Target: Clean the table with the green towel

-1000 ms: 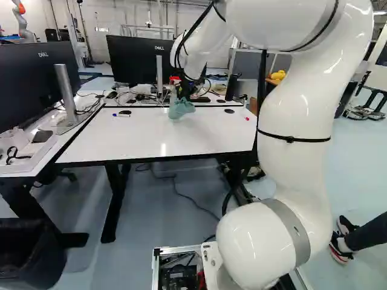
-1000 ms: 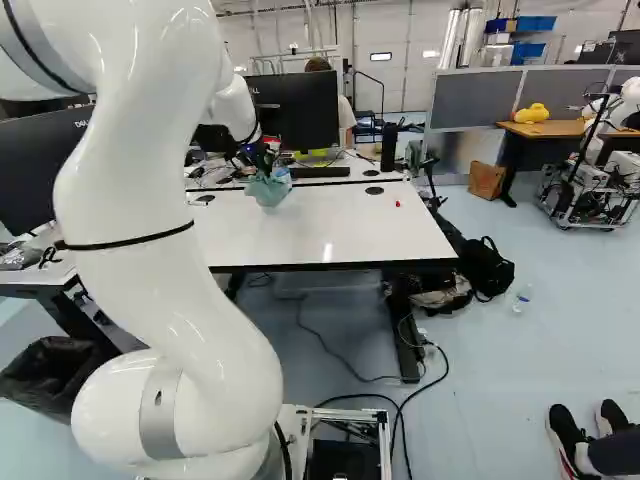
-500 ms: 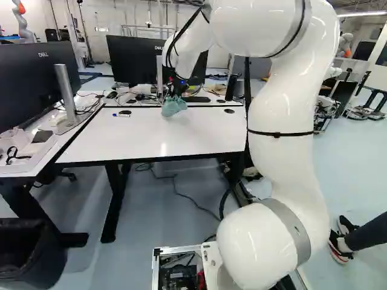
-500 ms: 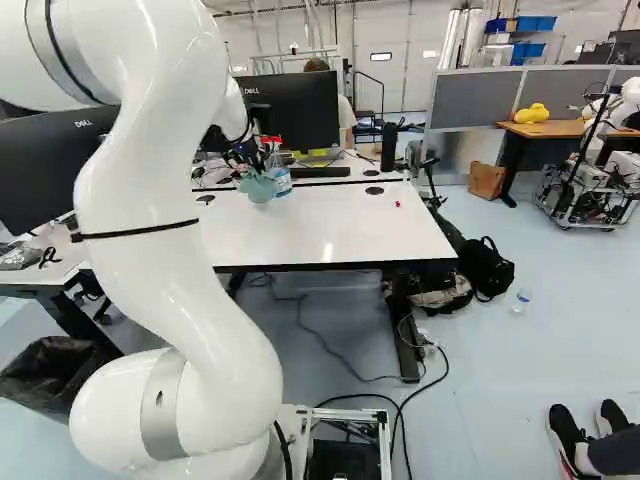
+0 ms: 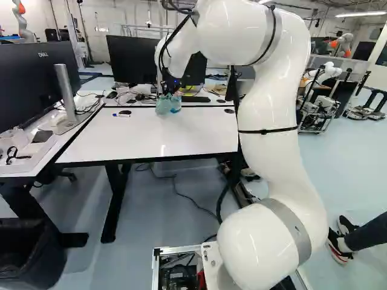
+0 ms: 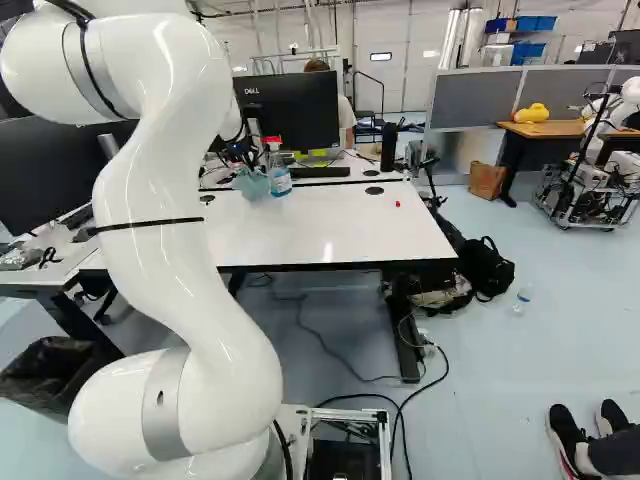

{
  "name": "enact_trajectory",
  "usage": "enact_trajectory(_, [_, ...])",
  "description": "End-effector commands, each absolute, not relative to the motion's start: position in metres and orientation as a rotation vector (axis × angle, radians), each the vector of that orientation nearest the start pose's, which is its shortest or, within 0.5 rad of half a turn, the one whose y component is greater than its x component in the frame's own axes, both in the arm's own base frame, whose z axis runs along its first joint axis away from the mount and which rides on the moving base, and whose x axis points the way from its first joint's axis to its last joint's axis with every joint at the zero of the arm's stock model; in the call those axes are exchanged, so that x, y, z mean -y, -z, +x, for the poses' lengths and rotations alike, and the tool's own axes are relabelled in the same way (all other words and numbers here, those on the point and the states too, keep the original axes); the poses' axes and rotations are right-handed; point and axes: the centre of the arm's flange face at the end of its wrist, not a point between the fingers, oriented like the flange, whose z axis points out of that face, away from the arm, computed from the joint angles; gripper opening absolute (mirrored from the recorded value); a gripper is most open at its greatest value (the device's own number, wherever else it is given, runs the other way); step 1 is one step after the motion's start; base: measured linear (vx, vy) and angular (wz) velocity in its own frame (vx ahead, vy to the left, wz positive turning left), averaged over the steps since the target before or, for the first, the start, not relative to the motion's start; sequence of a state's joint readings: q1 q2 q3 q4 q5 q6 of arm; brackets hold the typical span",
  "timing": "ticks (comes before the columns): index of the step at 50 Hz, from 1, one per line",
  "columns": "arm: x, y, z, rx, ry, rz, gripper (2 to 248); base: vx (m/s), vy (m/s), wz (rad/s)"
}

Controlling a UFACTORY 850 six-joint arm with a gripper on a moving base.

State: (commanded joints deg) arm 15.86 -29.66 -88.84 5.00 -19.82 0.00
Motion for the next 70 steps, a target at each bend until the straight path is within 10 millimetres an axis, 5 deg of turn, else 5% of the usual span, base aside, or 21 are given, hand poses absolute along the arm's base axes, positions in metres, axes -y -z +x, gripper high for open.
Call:
enact_trajectory(12, [-0.192, -0.544, 0.666, 0.29, 0.989, -2.811, 44, 0.0, 0.0, 0.0])
enact_trajectory(13, [-0.192, -0.544, 0.666, 0.29, 0.989, -2.811, 78, 0.0, 0.0, 0.0])
enact_trajectory(18, [-0.192, -0.544, 0.666, 0.29, 0.989, -2.811, 78, 0.0, 0.0, 0.0])
enact_trajectory(19, [-0.192, -0.544, 0.666, 0.29, 0.989, -2.811, 113, 0.0, 0.0, 0.0])
enact_trajectory(23, [-0.192, -0.544, 0.666, 0.29, 0.989, -2.811, 113, 0.0, 0.0, 0.0])
enact_trajectory(24, [-0.192, -0.544, 0.666, 0.29, 0.989, -2.811, 149, 0.0, 0.0, 0.0])
enact_trajectory(28, [-0.192, -0.544, 0.666, 0.29, 0.989, -2.811, 149, 0.0, 0.0, 0.0])
enact_trajectory(29, [-0.192, -0.544, 0.666, 0.29, 0.989, -2.811, 185, 0.0, 0.0, 0.0])
enact_trajectory(33, [-0.192, -0.544, 0.666, 0.29, 0.989, -2.811, 185, 0.0, 0.0, 0.0])
enact_trajectory(34, [-0.192, -0.544, 0.666, 0.29, 0.989, -2.811, 222, 0.0, 0.0, 0.0])
enact_trajectory(39, [-0.192, -0.544, 0.666, 0.29, 0.989, -2.811, 222, 0.0, 0.0, 0.0])
enact_trajectory(40, [-0.192, -0.544, 0.666, 0.29, 0.989, -2.811, 247, 0.0, 0.0, 0.0])
enact_trajectory(70, [-0.166, -0.545, 0.657, 0.243, 0.98, -2.832, 247, 0.0, 0.0, 0.0])
